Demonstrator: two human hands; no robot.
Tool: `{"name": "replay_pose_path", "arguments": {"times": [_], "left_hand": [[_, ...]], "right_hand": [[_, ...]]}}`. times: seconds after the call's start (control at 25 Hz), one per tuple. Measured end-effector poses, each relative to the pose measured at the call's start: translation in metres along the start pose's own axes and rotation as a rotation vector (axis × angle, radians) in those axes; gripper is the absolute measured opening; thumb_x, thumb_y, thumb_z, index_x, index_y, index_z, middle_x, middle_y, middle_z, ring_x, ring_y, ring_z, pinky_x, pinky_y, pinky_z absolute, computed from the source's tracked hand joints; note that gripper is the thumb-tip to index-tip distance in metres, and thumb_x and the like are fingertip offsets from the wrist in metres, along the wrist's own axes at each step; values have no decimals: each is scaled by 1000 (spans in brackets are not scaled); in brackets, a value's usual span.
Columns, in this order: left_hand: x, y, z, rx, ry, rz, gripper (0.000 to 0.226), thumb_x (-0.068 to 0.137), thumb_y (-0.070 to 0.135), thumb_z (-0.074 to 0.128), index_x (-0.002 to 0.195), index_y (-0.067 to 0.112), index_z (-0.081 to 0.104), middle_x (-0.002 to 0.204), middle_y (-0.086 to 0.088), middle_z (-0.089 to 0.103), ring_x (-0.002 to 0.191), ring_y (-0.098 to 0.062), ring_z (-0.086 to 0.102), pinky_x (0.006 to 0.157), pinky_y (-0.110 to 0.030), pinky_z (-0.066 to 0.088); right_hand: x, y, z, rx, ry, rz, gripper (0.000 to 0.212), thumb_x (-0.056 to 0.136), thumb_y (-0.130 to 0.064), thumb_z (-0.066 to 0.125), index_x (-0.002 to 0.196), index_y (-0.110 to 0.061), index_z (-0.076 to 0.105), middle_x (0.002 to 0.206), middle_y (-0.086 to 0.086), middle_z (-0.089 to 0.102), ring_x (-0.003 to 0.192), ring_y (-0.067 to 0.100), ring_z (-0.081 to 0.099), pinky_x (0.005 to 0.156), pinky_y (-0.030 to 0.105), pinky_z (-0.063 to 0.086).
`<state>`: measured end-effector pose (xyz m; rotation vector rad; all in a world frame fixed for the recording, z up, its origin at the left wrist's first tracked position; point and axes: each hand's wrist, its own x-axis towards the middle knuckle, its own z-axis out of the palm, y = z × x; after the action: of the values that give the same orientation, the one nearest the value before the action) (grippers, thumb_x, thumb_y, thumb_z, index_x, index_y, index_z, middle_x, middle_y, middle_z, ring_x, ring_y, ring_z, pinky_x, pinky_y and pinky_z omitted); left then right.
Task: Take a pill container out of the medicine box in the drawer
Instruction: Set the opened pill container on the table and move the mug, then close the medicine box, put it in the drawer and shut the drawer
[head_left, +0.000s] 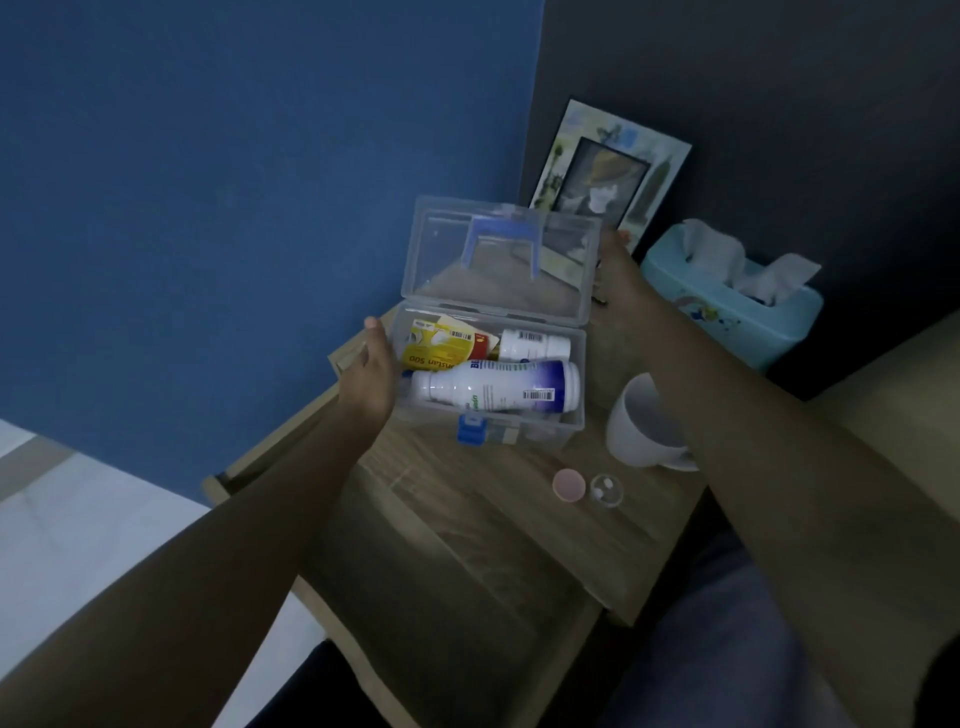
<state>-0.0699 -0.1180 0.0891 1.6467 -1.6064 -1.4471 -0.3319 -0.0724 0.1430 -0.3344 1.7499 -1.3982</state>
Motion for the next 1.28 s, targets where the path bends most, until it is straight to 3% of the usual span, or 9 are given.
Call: {"name": "replay_pose_path", "arguments": {"times": [0.08,0.2,0.44,0.56,0.64,0.76,0.88,1.08,1.28], "left_hand": [[2,0,-3,-165,-62,-28,78,91,64,5,138,17,47,146,-9,45,135,-26,40,115,-46,28],[10,-4,-10,-404,-177,-124,84,90,66,5,140,11,43,145,-11,47,132,-29,45,113,-51,30],[18,-7,-24,-620,-342,-186,99,81,78,8,146,7,26,144,-16,43,132,-34,43,111,-51,32],[14,-3,-30,-616,-568,-85,97,78,81,8,126,15,61,113,-16,63,107,-31,60,88,-37,54],[10,1,-32,-544,-683,-3,86,81,78,18,121,18,65,123,-14,65,114,-29,61,91,-38,53],[3,0,-30,-333,-593,124,48,90,49,50,118,11,62,105,-5,74,101,-28,66,77,-30,57],[0,-1,-32,-257,-483,162,31,92,29,57,113,8,62,87,0,76,83,-16,72,63,-22,57],[-7,3,-32,-157,-447,185,34,95,33,49,119,12,58,101,-2,71,85,-10,71,63,-18,57],[-9,3,-32,-56,-408,201,40,95,42,46,125,16,55,114,-6,67,102,-18,66,80,-28,56]], "right_hand": [[-11,-15,-3,-35,-15,-28,74,87,-68,27,141,-18,34,147,11,40,130,26,44,111,43,36],[-39,-21,-13,-458,50,-265,63,92,-62,21,134,-19,39,138,2,46,126,23,46,108,37,36],[-103,25,-47,-665,-137,-598,48,91,-34,53,133,-18,37,125,-7,47,107,5,51,82,16,39],[-122,55,-52,-1038,-185,-743,61,88,-30,59,141,-16,32,138,1,43,115,9,46,91,22,36],[-129,73,-46,-1202,-162,-728,59,89,-25,59,140,-13,33,144,10,40,116,21,52,89,26,39],[-131,79,-36,-1317,-108,-732,53,86,-27,60,133,-10,42,137,12,43,116,27,51,93,35,44],[-124,71,-24,-1295,-141,-794,64,85,-45,56,136,-9,38,145,13,37,130,27,41,101,39,41],[-96,63,18,-1380,-321,-824,60,97,-46,27,147,-17,15,159,3,10,147,18,5,118,40,10],[-83,72,27,-1462,-354,-841,57,98,-45,21,148,-21,10,160,0,5,147,16,0,118,38,4]]}}
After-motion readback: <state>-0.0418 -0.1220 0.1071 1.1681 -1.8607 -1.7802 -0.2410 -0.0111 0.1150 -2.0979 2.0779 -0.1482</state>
